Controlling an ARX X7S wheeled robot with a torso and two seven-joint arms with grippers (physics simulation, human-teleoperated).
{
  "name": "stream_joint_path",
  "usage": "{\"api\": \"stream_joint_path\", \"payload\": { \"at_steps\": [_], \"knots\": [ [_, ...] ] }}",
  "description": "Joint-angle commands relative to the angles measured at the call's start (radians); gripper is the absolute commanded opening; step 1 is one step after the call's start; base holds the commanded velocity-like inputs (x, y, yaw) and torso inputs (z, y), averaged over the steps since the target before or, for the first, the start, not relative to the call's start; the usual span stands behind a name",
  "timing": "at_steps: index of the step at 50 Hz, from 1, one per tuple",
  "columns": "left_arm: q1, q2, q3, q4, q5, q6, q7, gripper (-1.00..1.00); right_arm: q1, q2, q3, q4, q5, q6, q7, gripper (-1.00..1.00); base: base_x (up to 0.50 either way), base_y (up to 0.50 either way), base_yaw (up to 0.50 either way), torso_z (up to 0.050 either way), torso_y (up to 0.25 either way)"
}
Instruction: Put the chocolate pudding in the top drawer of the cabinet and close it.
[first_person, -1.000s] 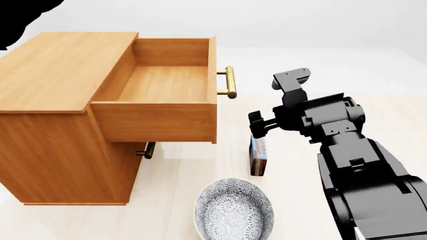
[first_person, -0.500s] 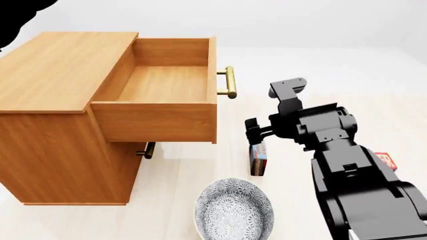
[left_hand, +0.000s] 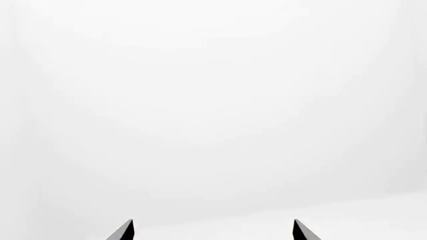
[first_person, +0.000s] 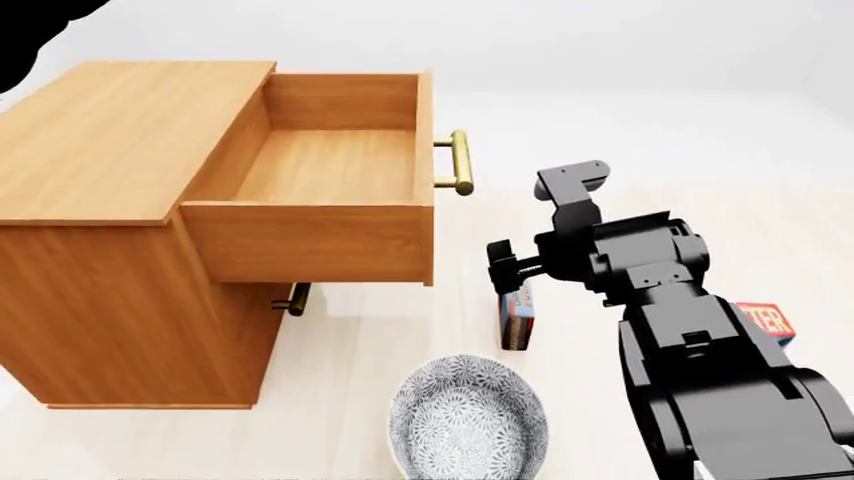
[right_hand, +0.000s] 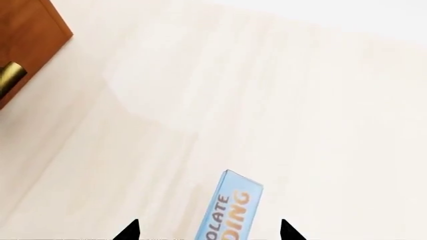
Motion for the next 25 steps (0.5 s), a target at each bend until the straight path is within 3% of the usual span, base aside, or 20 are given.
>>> {"api": "stream_joint_path", "payload": {
  "at_steps": [1, 25],
  "knots": [
    [0.000, 0.001, -0.004, -0.001, -0.003, -0.012, 0.003, 1.00, 0.001, -0.001, 0.004, 0.001, -0.006, 0.000, -0.003, 1.00, 0.00, 0.00, 0.00, 0.000, -0.098],
    [0.001, 0.002, -0.012, -0.004, 0.002, -0.025, 0.012, 1.00, -0.003, -0.002, 0.008, 0.001, -0.008, -0.002, 0.000, 1.00, 0.00, 0.00, 0.00, 0.000, -0.126]
  ]
}}
